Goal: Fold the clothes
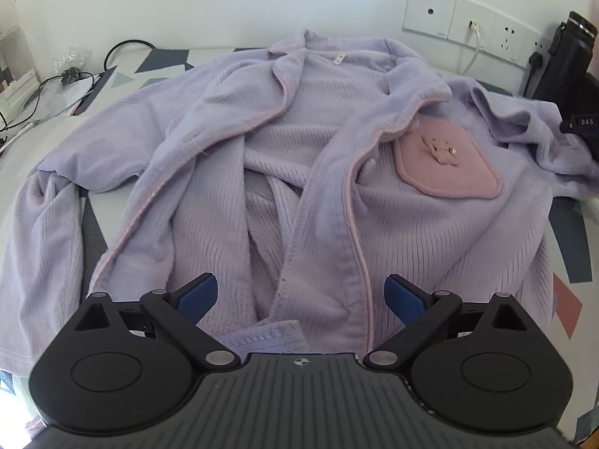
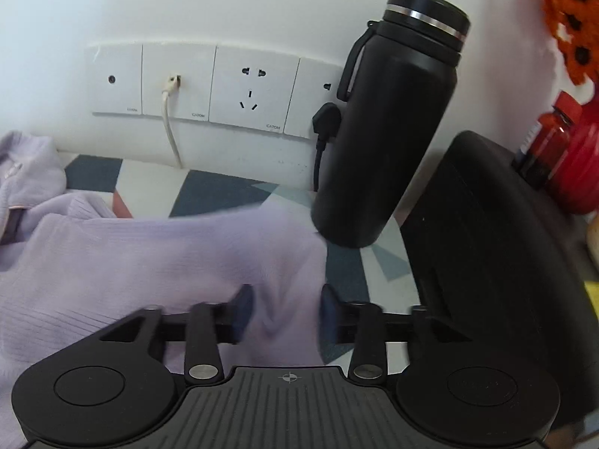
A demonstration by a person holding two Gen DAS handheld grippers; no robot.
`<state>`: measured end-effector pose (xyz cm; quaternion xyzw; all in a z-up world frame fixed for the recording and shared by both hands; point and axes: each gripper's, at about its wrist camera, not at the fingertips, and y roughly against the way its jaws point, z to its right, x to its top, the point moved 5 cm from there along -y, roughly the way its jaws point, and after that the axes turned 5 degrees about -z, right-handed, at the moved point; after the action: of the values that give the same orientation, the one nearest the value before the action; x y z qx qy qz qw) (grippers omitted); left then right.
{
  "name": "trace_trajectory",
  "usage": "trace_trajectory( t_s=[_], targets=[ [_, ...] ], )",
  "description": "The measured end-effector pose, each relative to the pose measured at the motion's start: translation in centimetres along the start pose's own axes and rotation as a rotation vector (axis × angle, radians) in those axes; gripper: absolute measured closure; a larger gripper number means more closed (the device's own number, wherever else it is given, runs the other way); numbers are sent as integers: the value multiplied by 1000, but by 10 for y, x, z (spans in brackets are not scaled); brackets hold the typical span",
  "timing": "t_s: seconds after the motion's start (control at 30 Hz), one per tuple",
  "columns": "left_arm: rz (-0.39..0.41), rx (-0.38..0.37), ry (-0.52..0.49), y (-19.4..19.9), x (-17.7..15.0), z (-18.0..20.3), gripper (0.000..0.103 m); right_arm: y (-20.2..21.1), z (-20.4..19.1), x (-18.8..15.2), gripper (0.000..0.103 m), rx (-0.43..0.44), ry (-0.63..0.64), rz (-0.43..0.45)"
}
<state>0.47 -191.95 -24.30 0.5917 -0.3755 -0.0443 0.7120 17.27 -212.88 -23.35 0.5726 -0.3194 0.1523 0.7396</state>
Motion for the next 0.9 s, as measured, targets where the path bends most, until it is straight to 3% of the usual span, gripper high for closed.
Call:
trace_trajectory(
  t_s=[0.07, 0.2, 0.3, 0.43, 0.47, 0.5, 0.57, 0.63, 0.67, 0.77, 0.87, 0.9],
  targets=[
    [-17, 2, 1, -5, -2, 0, 5, 12, -3, -9, 30, 48, -27, 28],
    [-41, -5, 28, -12, -5, 1, 5, 31, -26, -23, 29, 168, 23, 22],
    [-46, -4, 33, -14, -6, 1, 5, 39, -53, -29, 20, 256, 102, -3],
    [-52, 0, 36, -17, -7, 1, 3, 39, -88, -35, 17, 363, 156, -44],
    [-53, 1, 37, -18, -7, 2, 3, 35, -95, -37, 25, 350, 189, -53],
    [-55, 1, 38, -17, -6, 2, 3, 32, -102, -39, 40, 336, 222, -62],
    [-55, 0, 39, -16, -6, 2, 3, 28, -112, -42, 54, 320, 265, -63],
    [-52, -2, 40, -14, -6, 0, 3, 27, -110, -39, 67, 334, 245, -60],
    [-50, -2, 41, -13, -7, 0, 3, 26, -106, -36, 79, 330, 227, -67],
    [-33, -18, 46, -8, -7, -4, 2, 19, -95, -26, 84, 332, 198, -80],
    [-8, -39, 30, -3, -6, -6, 1, 8, -81, -17, 84, 275, 139, -70],
    [-5, -15, 15, -3, -7, -7, 1, 4, -77, -14, 84, 269, 102, -73]
  ],
)
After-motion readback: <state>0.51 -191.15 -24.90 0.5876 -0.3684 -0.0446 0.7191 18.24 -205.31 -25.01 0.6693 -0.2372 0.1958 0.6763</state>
